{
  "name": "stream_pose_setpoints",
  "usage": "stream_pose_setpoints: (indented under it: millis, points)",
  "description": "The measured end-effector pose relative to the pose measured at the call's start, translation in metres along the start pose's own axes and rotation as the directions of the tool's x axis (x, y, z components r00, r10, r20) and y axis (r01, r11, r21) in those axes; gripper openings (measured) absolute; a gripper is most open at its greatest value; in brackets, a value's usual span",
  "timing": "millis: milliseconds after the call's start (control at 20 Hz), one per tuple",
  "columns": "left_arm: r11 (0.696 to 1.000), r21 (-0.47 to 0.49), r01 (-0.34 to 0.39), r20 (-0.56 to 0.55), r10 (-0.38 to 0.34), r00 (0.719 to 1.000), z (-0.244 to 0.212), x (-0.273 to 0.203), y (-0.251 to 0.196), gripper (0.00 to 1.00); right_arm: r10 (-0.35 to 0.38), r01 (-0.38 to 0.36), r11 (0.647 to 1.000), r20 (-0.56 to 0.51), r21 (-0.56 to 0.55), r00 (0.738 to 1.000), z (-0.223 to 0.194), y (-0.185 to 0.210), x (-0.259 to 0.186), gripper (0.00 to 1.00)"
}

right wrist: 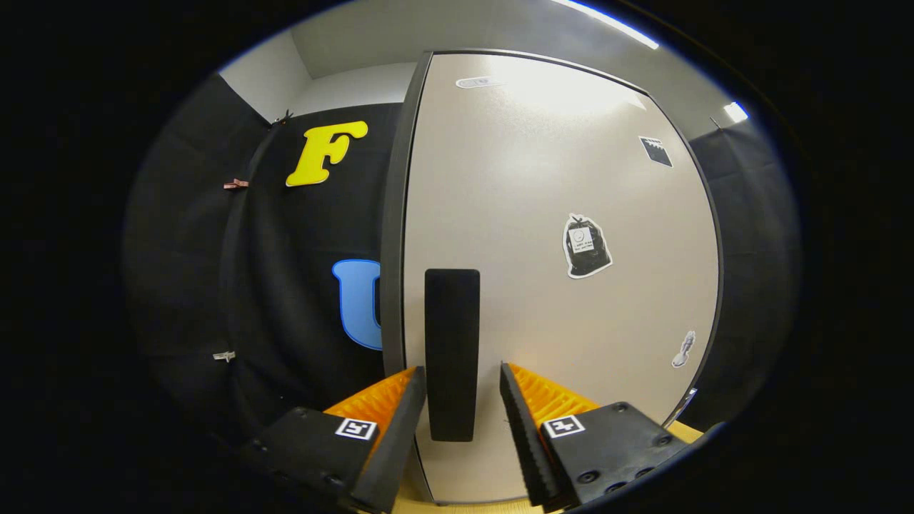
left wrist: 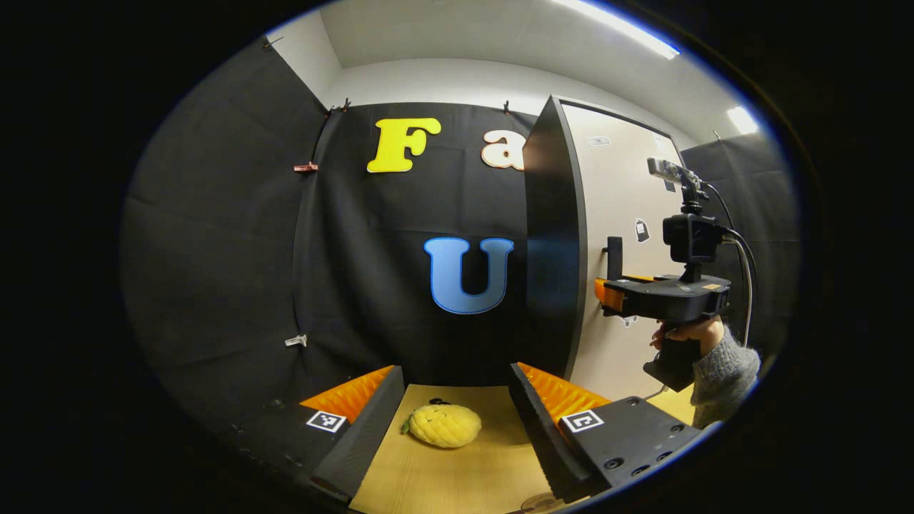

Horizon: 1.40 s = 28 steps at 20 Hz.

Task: Open the cabinet door with the right hand, grasp the bottle in the cabinet with the left hand and place it on the coaster, then close the cabinet door with the right hand.

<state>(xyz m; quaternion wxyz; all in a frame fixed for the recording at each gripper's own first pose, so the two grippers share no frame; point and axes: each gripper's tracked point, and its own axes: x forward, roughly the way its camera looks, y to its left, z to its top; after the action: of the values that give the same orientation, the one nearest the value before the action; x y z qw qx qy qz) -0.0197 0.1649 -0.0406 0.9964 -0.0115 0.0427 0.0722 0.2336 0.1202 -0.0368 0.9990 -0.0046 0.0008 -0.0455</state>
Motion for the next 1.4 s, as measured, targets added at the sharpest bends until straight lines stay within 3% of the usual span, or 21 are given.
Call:
stream_pose_setpoints:
  millis: [50, 300, 350, 500, 650, 950, 1400]
  points:
    - [1.0, 0.001, -0.003, 0.0, 0.003, 1.0, 0.001, -0.001, 0.002, 0.94, 0.002, -0.002, 1.0, 0.003, -0.005, 1.0, 0.0, 0.002, 0.0, 0.58]
    - [1.0, 0.003, -0.017, 0.002, 0.017, 1.0, -0.001, -0.006, 0.009, 0.94, -0.043, 0.043, 0.998, -0.004, -0.039, 0.999, -0.011, 0.002, 0.008, 0.56]
    - [1.0, 0.003, -0.021, 0.001, 0.021, 1.0, -0.001, -0.009, 0.011, 0.94, -0.053, 0.052, 0.998, -0.015, -0.04, 0.998, -0.008, 0.003, 0.006, 0.38]
    - [0.999, -0.005, -0.035, -0.003, 0.035, 0.999, -0.004, -0.014, 0.018, 0.94, -0.063, 0.062, 0.998, -0.027, -0.023, 0.998, -0.007, 0.002, 0.005, 0.31]
    - [0.999, -0.007, -0.046, 0.006, 0.046, 0.999, 0.001, -0.021, 0.023, 0.94, -0.057, 0.056, 0.998, -0.045, -0.034, 0.997, -0.007, 0.002, 0.0, 0.15]
    - [1.0, -0.001, -0.022, 0.024, 0.022, 0.999, 0.008, -0.019, 0.014, 0.94, 0.015, -0.016, 1.0, -0.062, -0.009, 0.998, -0.003, -0.002, -0.037, 0.16]
    - [0.995, 0.019, 0.1, 0.046, -0.101, 0.994, 0.015, -0.031, -0.052, 0.94, 0.092, -0.091, 0.996, -0.089, 0.023, 0.992, 0.007, -0.023, -0.102, 0.15]
